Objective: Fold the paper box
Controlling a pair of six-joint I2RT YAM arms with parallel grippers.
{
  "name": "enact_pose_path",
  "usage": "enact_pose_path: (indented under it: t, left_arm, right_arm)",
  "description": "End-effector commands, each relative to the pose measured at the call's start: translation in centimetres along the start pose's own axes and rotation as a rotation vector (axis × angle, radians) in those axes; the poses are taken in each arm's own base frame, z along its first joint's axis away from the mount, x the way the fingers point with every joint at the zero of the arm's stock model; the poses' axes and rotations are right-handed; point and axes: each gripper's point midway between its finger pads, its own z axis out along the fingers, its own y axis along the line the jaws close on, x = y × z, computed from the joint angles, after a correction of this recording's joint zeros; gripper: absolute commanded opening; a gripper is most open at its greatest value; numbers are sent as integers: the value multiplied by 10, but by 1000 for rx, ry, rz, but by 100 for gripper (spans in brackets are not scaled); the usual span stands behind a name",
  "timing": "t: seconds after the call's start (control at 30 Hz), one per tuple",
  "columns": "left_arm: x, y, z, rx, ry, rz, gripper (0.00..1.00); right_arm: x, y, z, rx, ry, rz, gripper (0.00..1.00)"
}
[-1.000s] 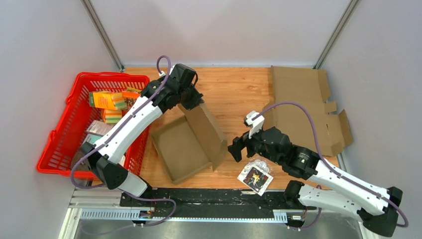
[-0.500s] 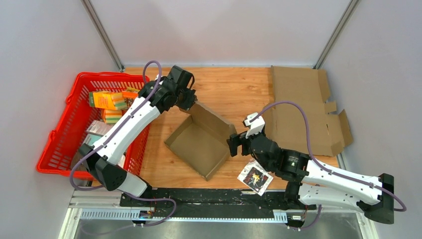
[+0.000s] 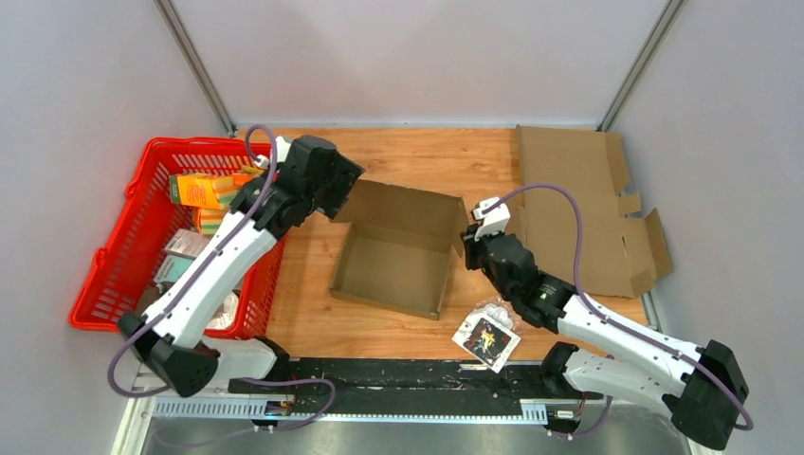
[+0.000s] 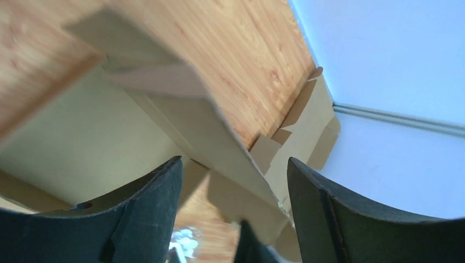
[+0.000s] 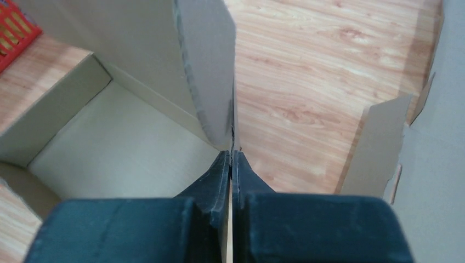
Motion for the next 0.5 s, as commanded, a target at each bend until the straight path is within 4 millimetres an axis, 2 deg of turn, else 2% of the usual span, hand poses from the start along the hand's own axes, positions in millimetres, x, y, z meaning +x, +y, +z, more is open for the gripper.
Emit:
enact_pose_path:
  t: [0.0,0.03,0.07,0.1,0.13,0.17,0.23,0.27,0.3,0.37,0.4,0.47]
  left_arm:
    - [-33,-13,-32,228,-123,316,78]
    - [-34,-14,-36,267,-138,391,78]
    - [-33,-23,-53,380,-147,550,78]
    - [-25,-13,-49,395,-124,633,78]
    - [-20,-10,-53,430,-112,700,77]
    - [-14,-6,-65,494,-97,818,72]
    - [-2,17,-60,503,-51,932,71]
    - [2,29,-62,512,-35,1004,71]
    - [8,50,-50,474,-3,1043,71]
    - [7,69,-40,431,-16,1091,71]
    - [7,87,-27,373,-13,1097,71]
    - [-6,95,-13,300,-84,1095,73]
  right_arm:
    - [-48,-1,15,-112,-117,-7,0]
    - [-54,-3,23,-108,-119,-7,0]
    - [-57,1,27,-151,-119,-6,0]
    - [-61,-7,33,-145,-123,-25,0]
    - [-65,-7,38,-156,-130,-44,0]
    - [-66,-2,46,-184,-119,-54,0]
    - [-69,-12,57,-174,-113,-126,0]
    - [-73,-3,63,-240,-108,-132,0]
    - [-75,-12,68,-244,-105,-127,0]
    - [-79,-5,71,-344,-104,-137,0]
    - [-82,-8,76,-357,-103,-140,0]
    - [-81,-5,79,-400,-89,-173,0]
